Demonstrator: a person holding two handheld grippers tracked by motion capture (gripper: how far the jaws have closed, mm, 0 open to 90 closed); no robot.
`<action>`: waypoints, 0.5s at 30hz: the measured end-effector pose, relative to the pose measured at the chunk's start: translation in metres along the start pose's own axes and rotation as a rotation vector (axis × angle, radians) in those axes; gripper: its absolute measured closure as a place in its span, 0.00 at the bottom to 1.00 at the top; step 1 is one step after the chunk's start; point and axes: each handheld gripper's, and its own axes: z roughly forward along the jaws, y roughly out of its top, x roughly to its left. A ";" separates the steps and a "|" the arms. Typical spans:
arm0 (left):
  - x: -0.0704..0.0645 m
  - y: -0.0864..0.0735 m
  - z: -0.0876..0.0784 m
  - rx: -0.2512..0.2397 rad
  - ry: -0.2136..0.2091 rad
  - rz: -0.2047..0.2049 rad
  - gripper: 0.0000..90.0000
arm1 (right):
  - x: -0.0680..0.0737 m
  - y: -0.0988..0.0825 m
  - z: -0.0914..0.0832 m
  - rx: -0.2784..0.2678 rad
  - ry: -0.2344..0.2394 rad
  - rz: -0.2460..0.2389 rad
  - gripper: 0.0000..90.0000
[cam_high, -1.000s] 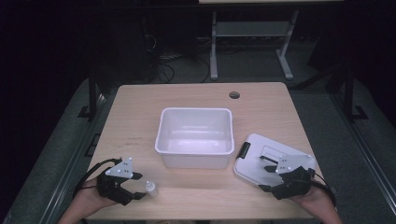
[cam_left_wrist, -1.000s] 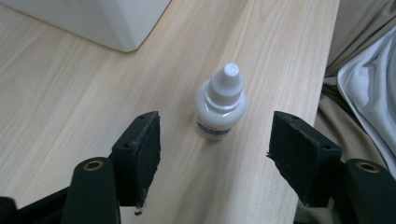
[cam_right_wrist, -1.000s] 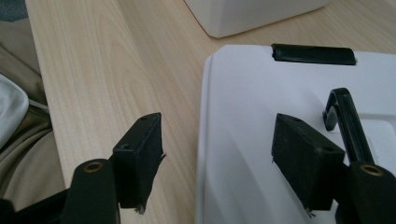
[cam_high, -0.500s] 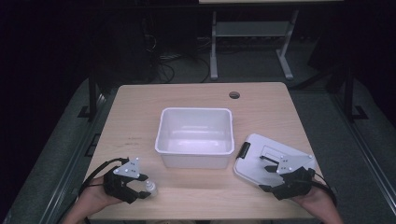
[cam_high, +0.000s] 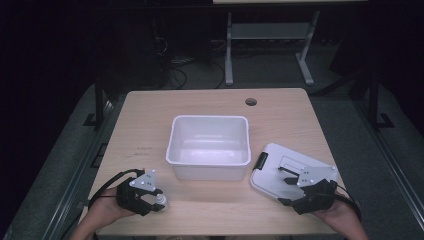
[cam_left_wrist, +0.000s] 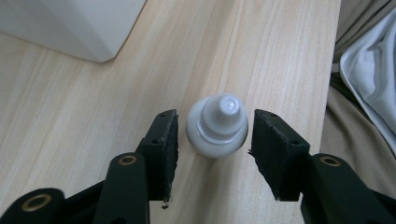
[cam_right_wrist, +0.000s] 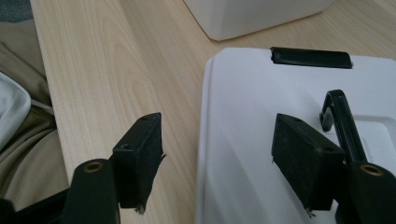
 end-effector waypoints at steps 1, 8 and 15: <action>0.000 0.000 0.001 0.000 -0.002 0.000 0.57 | 0.000 0.000 0.000 -0.001 -0.001 -0.004 0.37; 0.000 0.002 0.003 0.008 -0.012 0.008 0.59 | 0.000 0.000 0.000 -0.002 0.000 -0.005 0.37; 0.001 0.003 0.005 0.015 -0.019 0.016 0.62 | 0.000 0.000 0.000 -0.008 0.003 -0.005 0.37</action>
